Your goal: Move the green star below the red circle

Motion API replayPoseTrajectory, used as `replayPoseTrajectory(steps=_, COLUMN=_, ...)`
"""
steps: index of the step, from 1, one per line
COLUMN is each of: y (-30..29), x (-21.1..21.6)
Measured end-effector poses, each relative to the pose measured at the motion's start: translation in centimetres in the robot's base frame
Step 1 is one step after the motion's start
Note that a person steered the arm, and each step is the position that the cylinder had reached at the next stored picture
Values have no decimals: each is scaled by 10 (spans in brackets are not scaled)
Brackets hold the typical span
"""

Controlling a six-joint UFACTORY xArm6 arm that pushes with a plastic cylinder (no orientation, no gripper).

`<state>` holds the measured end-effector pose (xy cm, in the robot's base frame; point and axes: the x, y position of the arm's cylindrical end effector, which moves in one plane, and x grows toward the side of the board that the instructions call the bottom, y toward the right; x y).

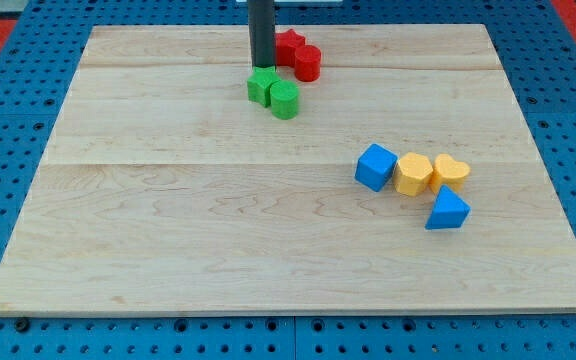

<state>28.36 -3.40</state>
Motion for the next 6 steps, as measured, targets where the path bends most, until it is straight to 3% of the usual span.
replayPoseTrajectory(steps=2, y=-50, x=-2)
replayPoseTrajectory(steps=3, y=-45, x=18)
replayPoseTrajectory(steps=5, y=25, x=72)
replayPoseTrajectory(steps=6, y=35, x=73)
